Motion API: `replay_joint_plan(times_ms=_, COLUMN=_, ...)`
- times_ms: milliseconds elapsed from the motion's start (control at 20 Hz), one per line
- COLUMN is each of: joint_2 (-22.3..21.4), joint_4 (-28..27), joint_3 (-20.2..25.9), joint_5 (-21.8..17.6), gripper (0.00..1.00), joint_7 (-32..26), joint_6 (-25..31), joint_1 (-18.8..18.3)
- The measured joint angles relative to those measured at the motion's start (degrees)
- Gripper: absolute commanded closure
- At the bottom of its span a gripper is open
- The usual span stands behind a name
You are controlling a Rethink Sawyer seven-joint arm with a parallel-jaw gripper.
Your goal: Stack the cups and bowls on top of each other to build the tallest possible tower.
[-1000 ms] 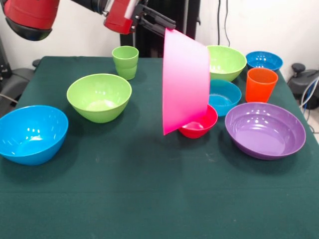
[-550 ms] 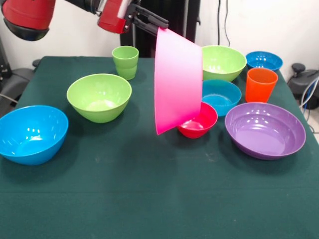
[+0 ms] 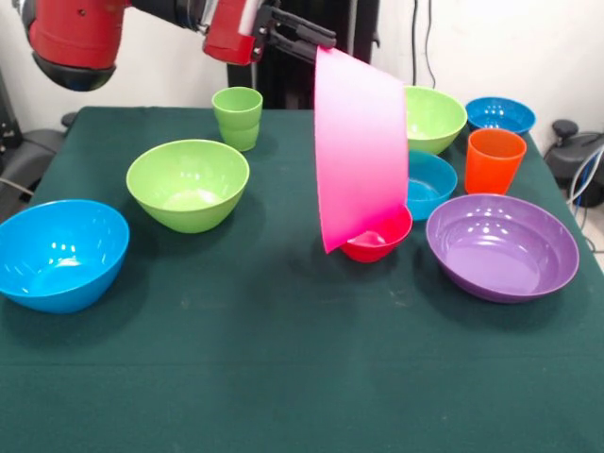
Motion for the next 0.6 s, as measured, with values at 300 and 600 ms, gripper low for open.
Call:
replay_joint_plan(times_ms=300, joint_2=1.8, joint_4=0.0, joint_3=0.0, joint_5=0.0, gripper=1.0, joint_7=-1.9, joint_6=0.0, joint_1=0.3)
replay_joint_plan(times_ms=600, joint_2=3.1, joint_4=0.0, joint_3=0.0, joint_5=0.1, gripper=0.0, joint_7=-4.0, joint_6=0.0, joint_1=0.4)
